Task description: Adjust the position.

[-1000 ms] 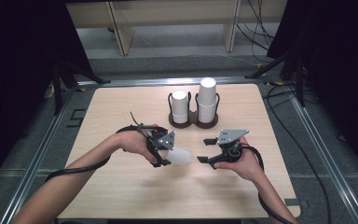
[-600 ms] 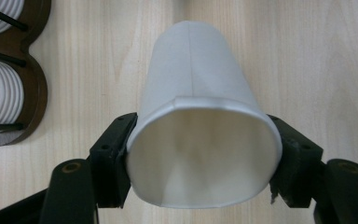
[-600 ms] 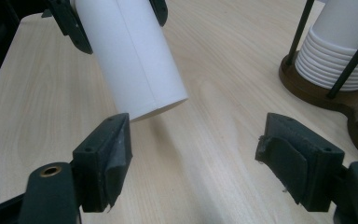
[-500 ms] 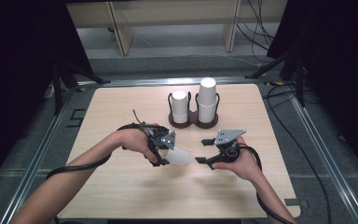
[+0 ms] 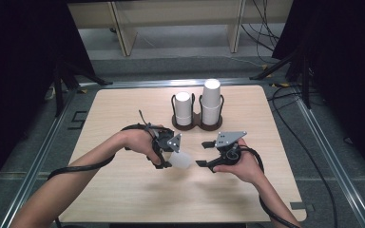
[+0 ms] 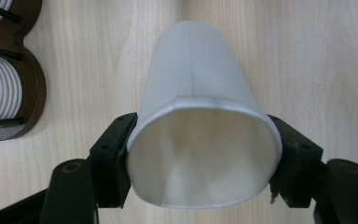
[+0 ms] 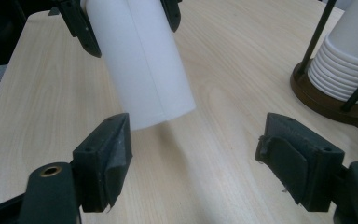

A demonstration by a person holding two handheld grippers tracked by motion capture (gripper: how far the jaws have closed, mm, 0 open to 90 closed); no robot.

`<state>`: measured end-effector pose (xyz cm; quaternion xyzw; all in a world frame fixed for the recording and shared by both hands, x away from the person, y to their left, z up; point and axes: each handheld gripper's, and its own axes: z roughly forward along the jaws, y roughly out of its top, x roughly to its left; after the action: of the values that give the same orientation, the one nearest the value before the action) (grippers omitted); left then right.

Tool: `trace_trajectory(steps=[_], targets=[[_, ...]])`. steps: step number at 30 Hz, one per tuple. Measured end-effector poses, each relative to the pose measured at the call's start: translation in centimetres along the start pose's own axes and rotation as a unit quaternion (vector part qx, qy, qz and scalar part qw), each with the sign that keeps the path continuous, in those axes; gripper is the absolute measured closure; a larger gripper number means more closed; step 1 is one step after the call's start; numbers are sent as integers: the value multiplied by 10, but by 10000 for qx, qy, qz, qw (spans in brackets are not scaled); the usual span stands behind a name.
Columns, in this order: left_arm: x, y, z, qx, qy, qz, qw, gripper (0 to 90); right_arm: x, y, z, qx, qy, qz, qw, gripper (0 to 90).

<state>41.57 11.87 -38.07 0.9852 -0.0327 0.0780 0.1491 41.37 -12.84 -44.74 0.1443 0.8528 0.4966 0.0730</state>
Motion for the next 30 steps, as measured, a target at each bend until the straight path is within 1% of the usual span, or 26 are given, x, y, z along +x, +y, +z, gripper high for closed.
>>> trace_trajectory(steps=[1, 3, 4, 5, 7, 8, 9, 11, 12, 13, 14, 15, 16, 19, 20, 21, 23, 26, 27, 30], targets=[[0, 0, 0, 15, -6, 16, 10000, 333, 1, 1, 0, 50, 32, 36, 10000, 248], [-1, 1, 0, 56, -35, 1, 10000, 333, 1, 3, 2, 57, 68, -2, 10000, 248], [-1, 2, 0, 71, -30, 8, 10000, 333, 2, 4, 3, 50, 72, 14, 10000, 248], [-1, 2, 0, 94, -40, 27, 9999, 333, 2, 5, 4, 0, 49, -53, 10000, 248], [-1, 3, 0, 128, -44, 37, 9999, 333, 2, 6, 5, 19, 57, -40, 10000, 248], [-1, 3, 0, 147, -48, 41, 9999, 333, 3, 6, 6, 24, 83, 17, 10000, 248], [-1, 3, 0, 159, -57, 51, 9998, 333, 2, 7, 7, 10, 78, -77, 9999, 248], [-1, 3, 0, 202, -57, 58, 9998, 333, 3, 8, 7, 31, 106, -77, 9999, 247], [0, 4, 0, 230, -65, 77, 9997, 333, 3, 8, 8, -10, 85, -50, 10000, 247], [0, 4, 0, 238, -66, 73, 9997, 333, 4, 8, 8, 28, 140, -28, 9999, 247], [0, 4, 0, 248, -67, 70, 9996, 333, 4, 8, 9, 8, 120, -24, 9999, 247], [0, 4, 0, 269, -69, 94, 9996, 333, 4, 8, 10, -10, 95, -78, 9999, 247], [0, 4, 0, 275, -71, 94, 9996, 333, 5, 8, 10, 2, 138, -50, 9999, 247], [0, 5, -1, 298, -93, 100, 9995, 333, 6, 9, 12, -14, 159, -125, 9998, 247], [0, 6, -2, 314, -102, 106, 9994, 333, 6, 10, 12, 2, 158, -125, 9998, 248], [0, 6, -2, 335, -100, 130, 9993, 333, 6, 10, 14, -40, 168, -113, 9998, 247], [0, 7, -2, 340, -87, 146, 9993, 333, 7, 11, 14, 2, 158, -118, 9998, 247], [0, 7, -2, 367, -102, 163, 9991, 333, 9, 11, 16, -40, 195, -100, 9998, 247], [0, 8, -2, 381, -108, 170, 9991, 333, 8, 11, 16, -21, 218, -148, 9997, 247], [1, 8, -2, 402, -125, 190, 9989, 333, 10, 11, 18, -23, 225, -124, 9997, 247]])
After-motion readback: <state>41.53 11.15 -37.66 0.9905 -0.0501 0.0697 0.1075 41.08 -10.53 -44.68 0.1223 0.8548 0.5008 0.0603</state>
